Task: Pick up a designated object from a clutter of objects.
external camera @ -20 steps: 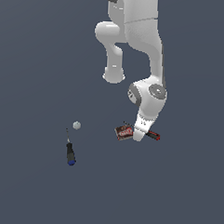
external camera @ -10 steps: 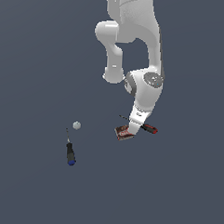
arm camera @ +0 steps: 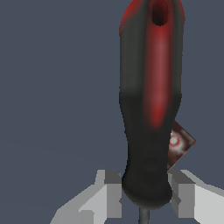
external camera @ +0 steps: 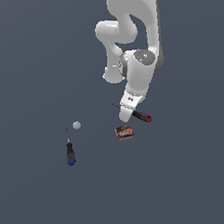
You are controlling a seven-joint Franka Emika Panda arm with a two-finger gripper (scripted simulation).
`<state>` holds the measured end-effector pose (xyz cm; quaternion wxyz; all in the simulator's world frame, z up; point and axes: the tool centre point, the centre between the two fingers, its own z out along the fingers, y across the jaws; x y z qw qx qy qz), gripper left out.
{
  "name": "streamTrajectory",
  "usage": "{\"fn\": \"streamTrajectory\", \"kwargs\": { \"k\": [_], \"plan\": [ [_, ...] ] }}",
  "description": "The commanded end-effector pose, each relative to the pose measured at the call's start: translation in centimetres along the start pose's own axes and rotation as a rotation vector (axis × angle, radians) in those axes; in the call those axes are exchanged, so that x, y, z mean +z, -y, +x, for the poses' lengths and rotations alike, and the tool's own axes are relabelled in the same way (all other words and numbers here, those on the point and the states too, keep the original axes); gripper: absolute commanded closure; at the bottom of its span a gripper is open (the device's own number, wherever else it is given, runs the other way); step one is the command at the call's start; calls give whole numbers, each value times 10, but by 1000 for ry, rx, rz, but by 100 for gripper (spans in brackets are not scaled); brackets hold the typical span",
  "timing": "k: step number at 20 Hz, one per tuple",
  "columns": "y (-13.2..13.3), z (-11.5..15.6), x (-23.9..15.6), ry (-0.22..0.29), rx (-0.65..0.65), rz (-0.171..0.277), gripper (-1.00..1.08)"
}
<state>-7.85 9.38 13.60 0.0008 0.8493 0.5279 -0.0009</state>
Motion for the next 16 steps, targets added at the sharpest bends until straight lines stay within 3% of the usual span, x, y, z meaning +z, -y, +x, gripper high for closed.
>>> {"fn": "streamTrajectory", "kwargs": {
  "k": [1, 16],
  "plan": [
    [0, -13, -19, -2, -1, 0, 108],
    [-5, -96, -143, -8, -1, 3, 108]
  ]
}}
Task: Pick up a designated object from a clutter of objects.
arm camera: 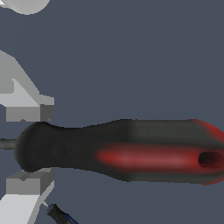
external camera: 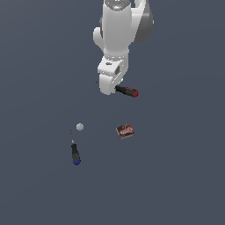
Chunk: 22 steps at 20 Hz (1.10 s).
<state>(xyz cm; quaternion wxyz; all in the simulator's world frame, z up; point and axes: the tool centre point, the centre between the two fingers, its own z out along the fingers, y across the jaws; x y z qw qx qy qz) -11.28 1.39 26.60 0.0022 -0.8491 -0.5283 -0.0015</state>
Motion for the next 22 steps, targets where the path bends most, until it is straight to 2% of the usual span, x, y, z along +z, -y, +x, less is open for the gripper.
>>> {"fn": "streamTrajectory", "kwargs": {
  "k": [1, 12, 22],
  "plan": [
    [0, -15, -23, -1, 0, 0, 108],
    [-7, -73, -109, 2, 2, -1, 108],
    [-12, -99, -149, 4, 3, -2, 108]
  ]
}}
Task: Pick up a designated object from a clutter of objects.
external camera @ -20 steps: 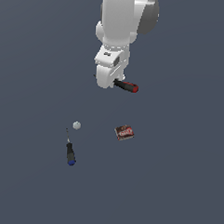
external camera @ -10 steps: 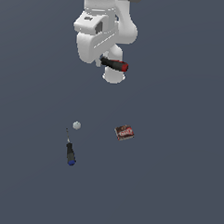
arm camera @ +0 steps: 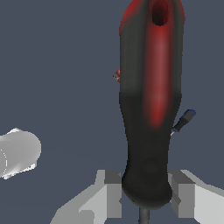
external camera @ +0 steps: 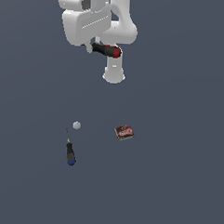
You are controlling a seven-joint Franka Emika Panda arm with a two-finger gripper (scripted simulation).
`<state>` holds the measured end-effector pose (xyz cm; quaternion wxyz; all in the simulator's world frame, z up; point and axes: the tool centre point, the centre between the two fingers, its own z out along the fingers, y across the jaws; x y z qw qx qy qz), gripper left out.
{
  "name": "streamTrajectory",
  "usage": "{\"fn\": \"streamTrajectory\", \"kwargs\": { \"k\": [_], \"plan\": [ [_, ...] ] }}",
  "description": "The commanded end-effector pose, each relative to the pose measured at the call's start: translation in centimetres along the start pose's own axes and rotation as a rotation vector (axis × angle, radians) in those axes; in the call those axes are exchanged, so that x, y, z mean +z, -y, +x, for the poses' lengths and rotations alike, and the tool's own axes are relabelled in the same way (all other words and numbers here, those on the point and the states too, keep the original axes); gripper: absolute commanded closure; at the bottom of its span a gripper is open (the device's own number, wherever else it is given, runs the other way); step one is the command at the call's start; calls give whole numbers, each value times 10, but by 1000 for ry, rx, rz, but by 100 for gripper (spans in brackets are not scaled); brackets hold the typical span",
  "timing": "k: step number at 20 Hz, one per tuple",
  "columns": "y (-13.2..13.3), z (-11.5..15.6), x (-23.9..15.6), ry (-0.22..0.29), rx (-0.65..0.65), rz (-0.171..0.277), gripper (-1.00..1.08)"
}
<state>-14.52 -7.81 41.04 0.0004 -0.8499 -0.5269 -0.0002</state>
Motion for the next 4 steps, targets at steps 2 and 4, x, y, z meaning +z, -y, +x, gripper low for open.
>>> {"fn": "streamTrajectory", "kwargs": {
  "k": [2, 4],
  "plan": [
    [-1, -3, -6, 1, -1, 0, 108],
    [-2, -4, -7, 1, -1, 0, 108]
  ]
}}
